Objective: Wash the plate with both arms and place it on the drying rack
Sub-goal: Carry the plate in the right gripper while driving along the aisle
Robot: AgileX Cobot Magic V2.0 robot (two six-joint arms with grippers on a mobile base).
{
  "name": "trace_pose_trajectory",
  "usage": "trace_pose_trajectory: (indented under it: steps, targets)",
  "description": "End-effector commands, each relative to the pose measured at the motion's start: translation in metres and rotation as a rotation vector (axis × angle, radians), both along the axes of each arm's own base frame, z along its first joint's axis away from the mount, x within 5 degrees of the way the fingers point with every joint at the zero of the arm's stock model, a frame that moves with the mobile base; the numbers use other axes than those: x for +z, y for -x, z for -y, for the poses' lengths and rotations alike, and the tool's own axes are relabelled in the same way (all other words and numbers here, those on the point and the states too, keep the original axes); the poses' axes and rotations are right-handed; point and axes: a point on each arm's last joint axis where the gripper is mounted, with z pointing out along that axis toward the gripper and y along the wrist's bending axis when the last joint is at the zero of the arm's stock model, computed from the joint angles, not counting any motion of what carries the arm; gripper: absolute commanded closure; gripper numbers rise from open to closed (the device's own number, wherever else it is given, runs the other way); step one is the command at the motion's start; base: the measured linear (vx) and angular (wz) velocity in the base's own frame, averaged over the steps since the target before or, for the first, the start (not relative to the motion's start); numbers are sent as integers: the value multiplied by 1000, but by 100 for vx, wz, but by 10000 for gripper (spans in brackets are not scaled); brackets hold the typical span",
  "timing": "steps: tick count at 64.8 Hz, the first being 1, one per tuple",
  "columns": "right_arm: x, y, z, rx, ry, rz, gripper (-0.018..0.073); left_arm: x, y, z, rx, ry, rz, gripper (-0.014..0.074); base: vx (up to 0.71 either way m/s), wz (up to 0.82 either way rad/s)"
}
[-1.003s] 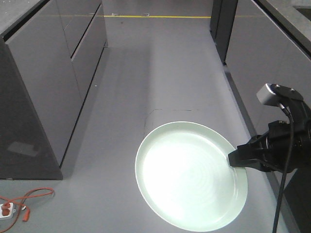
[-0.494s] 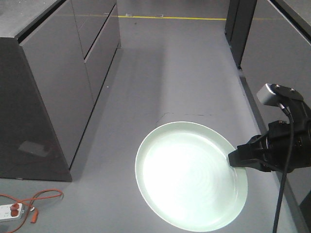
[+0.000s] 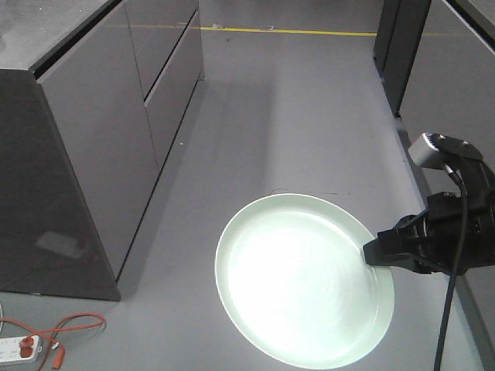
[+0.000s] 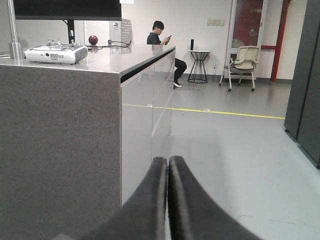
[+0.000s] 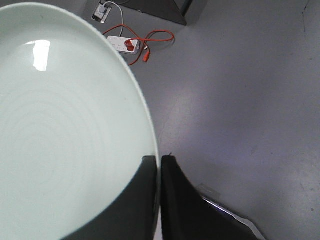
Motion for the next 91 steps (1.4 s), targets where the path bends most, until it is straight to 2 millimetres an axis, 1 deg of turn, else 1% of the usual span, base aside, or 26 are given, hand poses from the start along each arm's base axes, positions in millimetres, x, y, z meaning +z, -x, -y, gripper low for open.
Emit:
trace_pose_trajectory:
  steps: [1, 91]
  targets:
    - [16, 0, -2, -15, -45, 63, 568, 16, 3, 0, -2, 5, 112, 603, 13, 4]
    - [16, 0, -2, -15, -45, 63, 568, 16, 3, 0, -2, 5, 112, 603, 15, 4]
